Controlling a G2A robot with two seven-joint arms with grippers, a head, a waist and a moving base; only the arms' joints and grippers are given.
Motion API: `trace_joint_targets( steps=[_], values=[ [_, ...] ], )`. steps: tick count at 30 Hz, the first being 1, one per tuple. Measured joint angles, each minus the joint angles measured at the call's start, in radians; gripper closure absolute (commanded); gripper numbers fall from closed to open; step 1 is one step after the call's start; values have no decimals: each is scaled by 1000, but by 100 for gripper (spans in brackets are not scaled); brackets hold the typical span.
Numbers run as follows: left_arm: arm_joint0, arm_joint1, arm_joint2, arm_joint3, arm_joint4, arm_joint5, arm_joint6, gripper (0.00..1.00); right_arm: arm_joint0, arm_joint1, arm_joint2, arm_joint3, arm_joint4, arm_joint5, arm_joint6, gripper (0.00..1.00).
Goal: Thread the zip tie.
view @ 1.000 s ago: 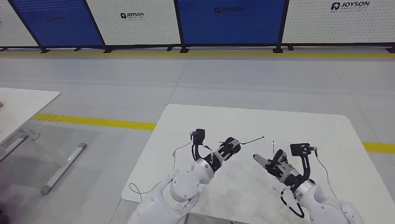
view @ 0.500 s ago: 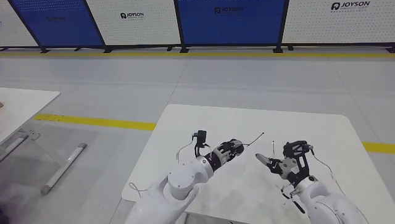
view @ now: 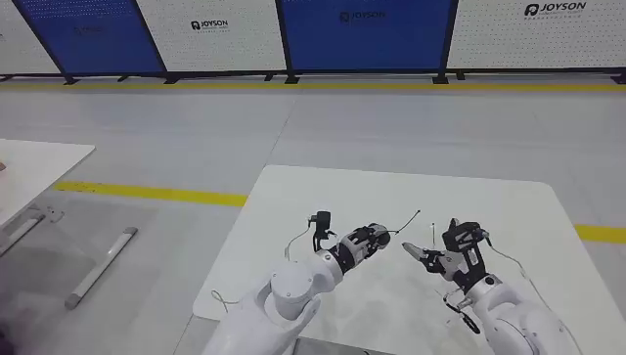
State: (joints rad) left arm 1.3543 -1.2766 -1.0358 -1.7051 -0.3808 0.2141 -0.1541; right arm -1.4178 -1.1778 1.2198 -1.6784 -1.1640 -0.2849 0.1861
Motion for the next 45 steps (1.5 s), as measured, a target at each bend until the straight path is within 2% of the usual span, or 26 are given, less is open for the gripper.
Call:
trace_joint_targets(
  steps=[9,13,18,28,29,30,33,34,36,45],
  values=[
    [0,0,1,1,-2,-4,-1,100,-3,-1,-3,5,-20,6,-7,0],
    [3,-2,4,3,5,-18,21,100,-1,-2,-9,18,-34,8,-31,0],
    [-4,-7,9,5,-29,-21,27,100,6,-4,-28,29,-73,-9,-46,0],
    [-4,-7,11,9,-31,-25,26,100,0,-6,-27,29,-54,0,-56,0],
    [-4,-7,13,12,-29,-29,27,100,0,-6,-26,31,-43,-3,-57,7],
    [-4,-8,15,14,-28,-30,28,100,0,-6,-26,32,-38,-5,-58,29],
    [-8,-9,19,20,-27,-32,30,100,2,-7,-25,35,-29,-11,-61,50],
    [-9,-9,20,20,-27,-32,30,100,2,-7,-25,36,-28,-15,-62,54],
    [-11,-10,23,22,-23,-32,33,100,4,-7,-27,39,-26,-27,-63,58],
    [-22,-16,49,36,10,-45,59,100,12,-6,-42,44,-15,-56,-71,58]
  ],
)
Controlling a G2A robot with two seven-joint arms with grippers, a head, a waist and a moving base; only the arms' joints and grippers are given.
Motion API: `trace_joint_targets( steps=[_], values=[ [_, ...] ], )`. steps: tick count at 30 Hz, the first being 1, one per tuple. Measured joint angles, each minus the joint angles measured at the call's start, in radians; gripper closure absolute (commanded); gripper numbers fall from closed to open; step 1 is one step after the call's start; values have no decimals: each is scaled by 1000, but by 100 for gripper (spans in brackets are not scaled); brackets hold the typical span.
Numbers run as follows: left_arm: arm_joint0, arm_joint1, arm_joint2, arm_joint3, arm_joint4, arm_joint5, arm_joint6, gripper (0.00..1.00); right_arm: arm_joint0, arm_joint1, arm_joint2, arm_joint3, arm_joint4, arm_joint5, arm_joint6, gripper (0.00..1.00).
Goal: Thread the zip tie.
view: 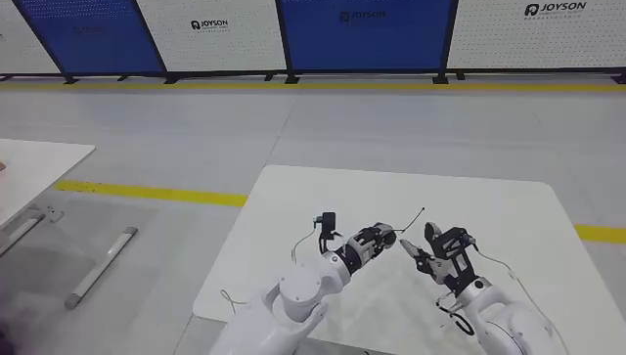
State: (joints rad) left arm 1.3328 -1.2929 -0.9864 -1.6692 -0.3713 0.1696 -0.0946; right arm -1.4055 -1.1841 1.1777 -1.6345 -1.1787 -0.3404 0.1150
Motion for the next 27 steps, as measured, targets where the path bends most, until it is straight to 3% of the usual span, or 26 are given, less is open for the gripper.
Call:
trace_joint_targets(
  steps=[9,16,27],
  values=[
    [-11,-6,15,13,3,-9,14,100,10,12,-23,4,38,0,15,62],
    [-10,-9,23,14,10,-12,14,100,17,23,-35,10,66,0,9,75],
    [-9,-11,25,20,13,-14,13,100,27,39,-55,8,80,0,1,76]
  ],
)
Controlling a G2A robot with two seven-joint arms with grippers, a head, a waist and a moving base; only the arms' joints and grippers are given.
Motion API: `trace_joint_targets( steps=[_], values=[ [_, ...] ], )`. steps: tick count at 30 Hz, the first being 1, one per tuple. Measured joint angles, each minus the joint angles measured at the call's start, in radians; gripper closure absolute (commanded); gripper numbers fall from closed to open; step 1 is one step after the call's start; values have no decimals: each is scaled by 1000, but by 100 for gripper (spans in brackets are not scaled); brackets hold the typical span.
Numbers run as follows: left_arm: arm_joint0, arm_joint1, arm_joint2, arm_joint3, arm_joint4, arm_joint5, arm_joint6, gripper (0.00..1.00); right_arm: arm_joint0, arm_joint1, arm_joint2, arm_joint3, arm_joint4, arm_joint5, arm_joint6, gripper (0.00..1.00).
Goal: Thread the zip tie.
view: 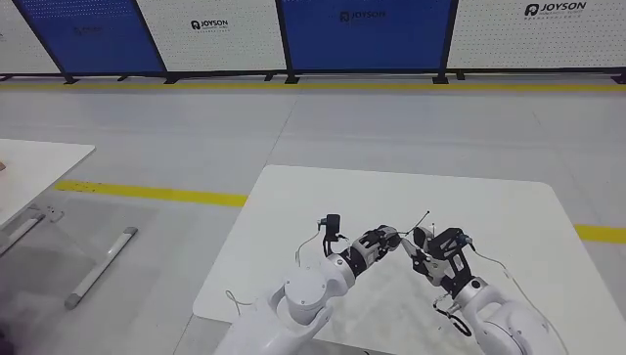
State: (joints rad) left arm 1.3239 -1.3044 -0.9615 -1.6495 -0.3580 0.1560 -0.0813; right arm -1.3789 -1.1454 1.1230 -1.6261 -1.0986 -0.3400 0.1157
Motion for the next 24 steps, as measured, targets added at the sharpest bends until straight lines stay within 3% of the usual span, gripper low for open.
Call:
trace_joint_targets(
  steps=[15,17,24],
  values=[
    [-1,-2,3,6,-3,11,-20,100,8,12,-6,1,18,0,3,92],
    [-1,-3,4,6,-2,13,-22,100,9,13,-7,0,18,0,4,100],
    [-1,-3,5,4,-2,10,-28,100,8,15,-5,-3,18,0,8,100]
  ],
)
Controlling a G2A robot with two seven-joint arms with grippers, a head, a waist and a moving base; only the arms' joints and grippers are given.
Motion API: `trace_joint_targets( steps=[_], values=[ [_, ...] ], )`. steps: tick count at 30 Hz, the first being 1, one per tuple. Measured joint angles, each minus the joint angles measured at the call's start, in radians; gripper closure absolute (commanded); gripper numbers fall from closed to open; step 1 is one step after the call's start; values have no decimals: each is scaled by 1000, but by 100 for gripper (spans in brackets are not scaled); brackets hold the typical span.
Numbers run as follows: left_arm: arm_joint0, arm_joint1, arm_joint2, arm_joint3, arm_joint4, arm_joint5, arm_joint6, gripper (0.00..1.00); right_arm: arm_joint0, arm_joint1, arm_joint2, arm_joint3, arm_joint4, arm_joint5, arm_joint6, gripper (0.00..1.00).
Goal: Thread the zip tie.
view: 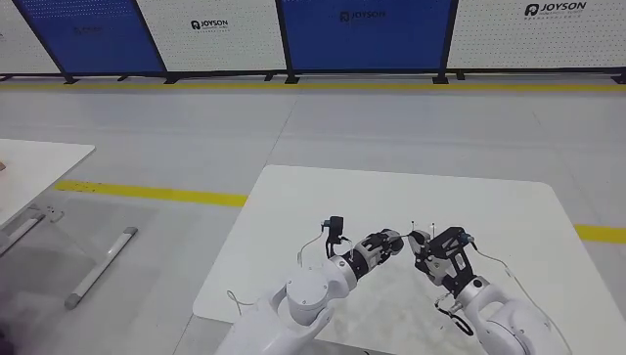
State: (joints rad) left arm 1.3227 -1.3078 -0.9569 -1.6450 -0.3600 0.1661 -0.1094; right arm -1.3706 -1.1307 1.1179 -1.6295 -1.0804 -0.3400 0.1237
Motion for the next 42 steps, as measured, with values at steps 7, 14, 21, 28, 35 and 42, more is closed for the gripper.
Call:
trace_joint_targets(
  steps=[7,14,21,28,35,42],
  values=[
    [5,0,-4,-6,-5,-14,-4,100,1,1,-2,-4,-5,0,7,100],
    [9,-1,-7,-14,-12,-34,-7,100,6,1,-11,2,-9,0,11,100],
    [12,-3,-9,-15,-20,-58,-11,100,10,2,-17,10,-11,0,11,100],
    [11,-4,-9,-10,-20,-59,-3,100,11,4,-17,16,-1,0,6,100],
    [1,-8,0,8,-11,-50,15,100,2,10,-4,13,35,0,-3,84],
    [-4,-11,9,17,-2,-53,23,100,-1,16,-3,7,46,0,-6,88]
  ],
)
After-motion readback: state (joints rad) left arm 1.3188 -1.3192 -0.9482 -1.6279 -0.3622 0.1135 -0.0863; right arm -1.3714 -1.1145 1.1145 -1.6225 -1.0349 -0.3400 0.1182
